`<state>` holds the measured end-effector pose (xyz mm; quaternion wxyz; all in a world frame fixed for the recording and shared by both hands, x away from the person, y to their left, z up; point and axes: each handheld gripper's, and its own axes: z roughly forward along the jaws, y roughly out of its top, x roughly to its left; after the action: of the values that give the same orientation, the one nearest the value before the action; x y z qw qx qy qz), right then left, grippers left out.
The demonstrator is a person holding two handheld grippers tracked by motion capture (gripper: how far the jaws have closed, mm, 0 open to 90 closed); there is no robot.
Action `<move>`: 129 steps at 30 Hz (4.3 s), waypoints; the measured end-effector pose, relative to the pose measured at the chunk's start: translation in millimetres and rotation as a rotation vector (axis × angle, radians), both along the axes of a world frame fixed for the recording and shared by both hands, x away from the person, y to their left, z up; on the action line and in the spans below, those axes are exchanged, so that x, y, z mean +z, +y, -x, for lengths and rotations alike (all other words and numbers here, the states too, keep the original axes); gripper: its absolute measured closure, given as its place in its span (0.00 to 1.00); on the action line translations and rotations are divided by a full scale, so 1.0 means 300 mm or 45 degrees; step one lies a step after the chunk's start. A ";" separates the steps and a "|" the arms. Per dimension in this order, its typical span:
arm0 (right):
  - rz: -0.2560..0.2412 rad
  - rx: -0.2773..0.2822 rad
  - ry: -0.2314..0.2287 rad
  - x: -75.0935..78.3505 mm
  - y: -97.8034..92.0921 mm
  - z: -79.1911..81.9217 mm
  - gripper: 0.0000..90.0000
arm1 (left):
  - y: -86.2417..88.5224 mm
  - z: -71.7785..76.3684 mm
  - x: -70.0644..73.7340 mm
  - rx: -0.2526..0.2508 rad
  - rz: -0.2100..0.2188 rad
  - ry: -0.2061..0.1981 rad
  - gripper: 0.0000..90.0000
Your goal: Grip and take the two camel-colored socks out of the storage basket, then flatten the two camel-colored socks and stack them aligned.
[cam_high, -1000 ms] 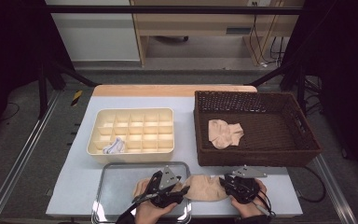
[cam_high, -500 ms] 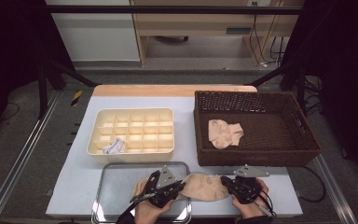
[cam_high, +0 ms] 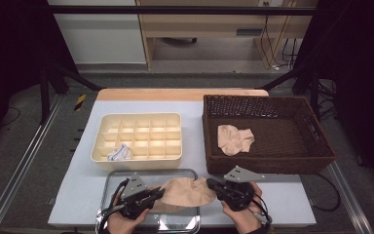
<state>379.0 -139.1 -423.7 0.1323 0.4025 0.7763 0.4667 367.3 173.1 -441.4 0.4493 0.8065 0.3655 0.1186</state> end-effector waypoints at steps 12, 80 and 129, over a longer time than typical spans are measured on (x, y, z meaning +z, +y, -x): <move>0.016 0.091 0.065 -0.074 0.154 -0.041 0.99 | 0.143 0.043 -0.055 0.100 -0.030 0.047 0.95; -0.008 -0.035 0.021 -0.149 0.054 -0.028 0.71 | 0.120 -0.005 -0.016 0.126 -0.039 -0.131 0.64; -0.027 -0.040 0.160 -0.207 0.122 -0.012 0.95 | -0.122 -0.048 -0.120 -0.052 -0.191 -0.019 0.98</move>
<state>382.7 -102.5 -485.7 0.0861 0.4445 0.7718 0.4464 381.7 136.6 -477.3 0.3926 0.8443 0.3358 0.1426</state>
